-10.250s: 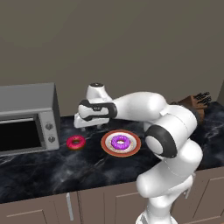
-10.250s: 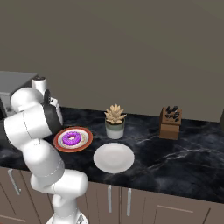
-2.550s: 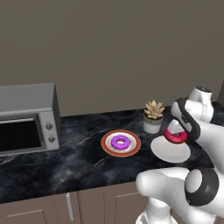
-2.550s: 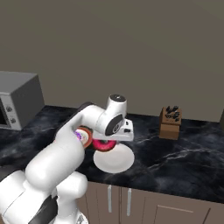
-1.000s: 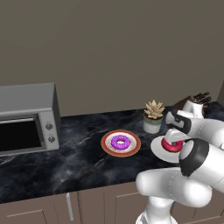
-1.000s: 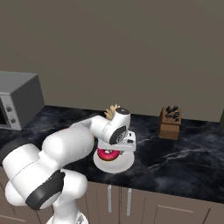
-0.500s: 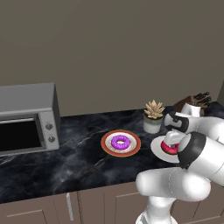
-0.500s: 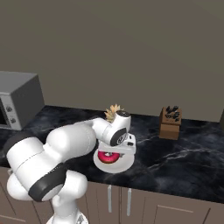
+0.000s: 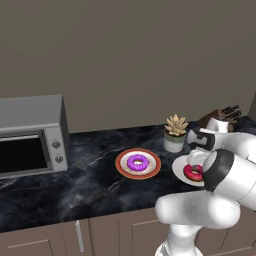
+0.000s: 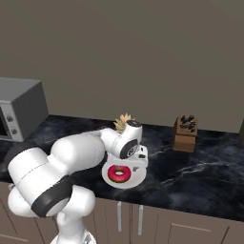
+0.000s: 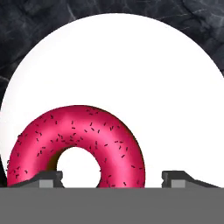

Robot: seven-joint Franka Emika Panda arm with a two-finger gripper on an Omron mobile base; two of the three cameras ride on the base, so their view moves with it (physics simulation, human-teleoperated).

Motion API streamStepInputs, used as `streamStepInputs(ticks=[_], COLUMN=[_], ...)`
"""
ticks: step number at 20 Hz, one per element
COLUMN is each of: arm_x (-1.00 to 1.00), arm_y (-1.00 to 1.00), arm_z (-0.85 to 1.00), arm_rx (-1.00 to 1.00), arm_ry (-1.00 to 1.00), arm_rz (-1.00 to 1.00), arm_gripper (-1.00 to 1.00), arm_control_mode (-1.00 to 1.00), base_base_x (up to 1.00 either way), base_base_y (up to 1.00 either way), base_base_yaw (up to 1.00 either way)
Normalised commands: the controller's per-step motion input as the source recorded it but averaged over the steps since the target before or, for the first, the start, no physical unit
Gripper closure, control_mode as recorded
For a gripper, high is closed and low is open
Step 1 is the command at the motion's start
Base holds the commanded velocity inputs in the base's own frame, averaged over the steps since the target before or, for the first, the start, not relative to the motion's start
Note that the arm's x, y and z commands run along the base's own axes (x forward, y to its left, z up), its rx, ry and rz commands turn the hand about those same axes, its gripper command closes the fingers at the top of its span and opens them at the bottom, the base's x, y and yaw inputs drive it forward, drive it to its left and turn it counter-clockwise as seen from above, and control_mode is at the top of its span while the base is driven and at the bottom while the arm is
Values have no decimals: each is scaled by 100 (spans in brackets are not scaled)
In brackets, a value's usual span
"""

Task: Place the pastries on the plates.

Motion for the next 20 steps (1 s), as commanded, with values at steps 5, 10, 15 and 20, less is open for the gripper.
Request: streamStepInputs(ticks=[5, 10, 15, 20], arm_x=[6, -3, -28, -18], arm_y=[0, 0, 28, 52], arm_z=[24, 75, 55, 44], arm_rx=[0, 0, 0, 0], arm_ry=[0, -1, 0, 0], arm_rz=[0, 0, 0, -2], arm_gripper=[-100, -100, -100, -100], arm_control_mode=[-100, -100, -100, -100], base_base_x=[0, 0, 0, 0], base_base_y=[0, 0, 0, 0], base_base_yaw=[0, 0, 0, 0])
